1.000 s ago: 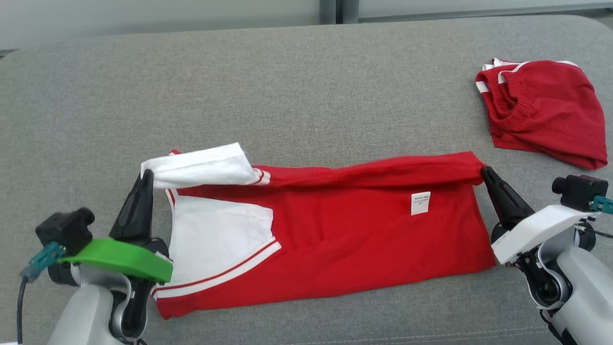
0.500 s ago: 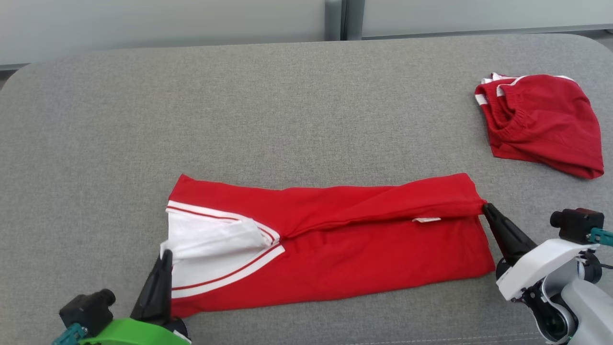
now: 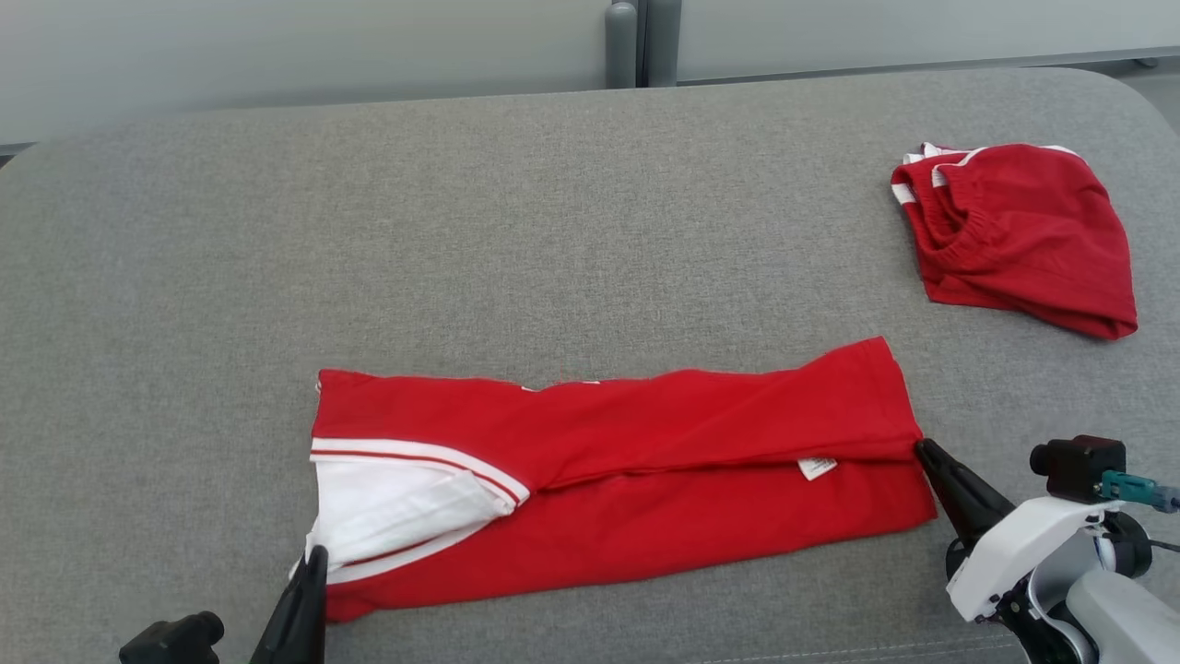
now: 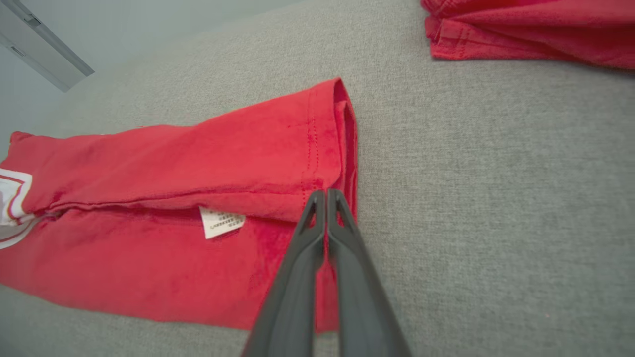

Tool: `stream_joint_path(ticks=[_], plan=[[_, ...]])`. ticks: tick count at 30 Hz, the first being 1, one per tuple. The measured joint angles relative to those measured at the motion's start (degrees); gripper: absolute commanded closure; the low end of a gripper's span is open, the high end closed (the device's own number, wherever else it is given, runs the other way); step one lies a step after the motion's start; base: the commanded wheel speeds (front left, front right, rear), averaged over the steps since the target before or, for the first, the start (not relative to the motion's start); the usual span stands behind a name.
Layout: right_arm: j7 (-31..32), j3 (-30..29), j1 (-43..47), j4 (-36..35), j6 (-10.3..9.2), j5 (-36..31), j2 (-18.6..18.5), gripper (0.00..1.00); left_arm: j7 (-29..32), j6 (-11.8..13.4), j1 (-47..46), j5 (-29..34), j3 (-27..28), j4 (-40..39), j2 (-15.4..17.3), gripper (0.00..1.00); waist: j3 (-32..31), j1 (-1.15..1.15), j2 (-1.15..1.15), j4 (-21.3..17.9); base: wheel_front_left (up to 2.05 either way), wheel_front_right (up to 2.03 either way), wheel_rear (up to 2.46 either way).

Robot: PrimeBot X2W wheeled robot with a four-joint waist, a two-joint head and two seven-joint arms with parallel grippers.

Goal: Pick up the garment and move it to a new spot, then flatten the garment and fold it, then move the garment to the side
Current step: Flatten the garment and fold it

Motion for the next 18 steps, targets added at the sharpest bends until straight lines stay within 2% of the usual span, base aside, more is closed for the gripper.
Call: stream_joint_path(ticks=[6, 7, 8, 9, 10, 11, 18], plan=[[-0.05, 2.25, 0.01, 1.81, 0.0, -1.91, 0.3, 1.0, 0.55, 0.02, 0.71, 0.01, -0.32, 1.48, 0.26, 1.0, -0.65, 0.0, 0.0, -0.57, 0.0, 0.0, 0.0], [-0.05, 2.34, 0.02, 2.26, 0.01, -2.22, 0.3, 0.91, 0.57, 0.02, 0.71, 0.02, -0.55, 1.53, 0.26, 1.0, -0.75, 0.0, 0.0, -0.68, 0.0, 0.0, 0.0], [-0.05, 2.35, 0.01, 2.59, 0.01, -2.47, 0.27, 0.58, 0.58, 0.02, 0.71, 0.01, -0.67, 1.56, 0.23, 0.75, -0.82, 0.0, 0.0, -0.78, 0.0, 0.0, 0.0], [-0.07, 2.29, 0.01, 2.91, 0.01, -2.54, 0.29, 0.07, 0.81, 0.16, 0.71, 0.01, -0.64, 1.7, 0.2, 0.51, -0.87, 0.0, 0.0, -0.83, 0.0, 0.0, 0.0], [-0.08, 2.23, 0.01, 3.19, 0.01, -2.65, 0.34, 0.0, 0.98, 0.47, 0.71, 0.01, -0.54, 1.93, 0.22, 0.04, -0.91, 0.0, 0.0, -0.87, 0.0, 0.0, 0.0], [-0.26, 2.12, 0.0, 3.46, 0.01, -2.82, 0.43, 0.0, 0.98, 0.74, 0.71, 0.01, -0.4, 2.09, 0.25, 0.0, -0.95, 0.0, 0.0, -0.91, 0.0, 0.0, 0.0], [-0.57, 0.64, 0.01, 4.74, -0.01, -3.01, 0.42, 0.0, 1.07, 2.03, 1.87, -0.1, 1.19, 3.02, 0.47, 0.0, -1.38, 0.0, 0.0, -1.08, 0.0, 0.0, 0.0]])
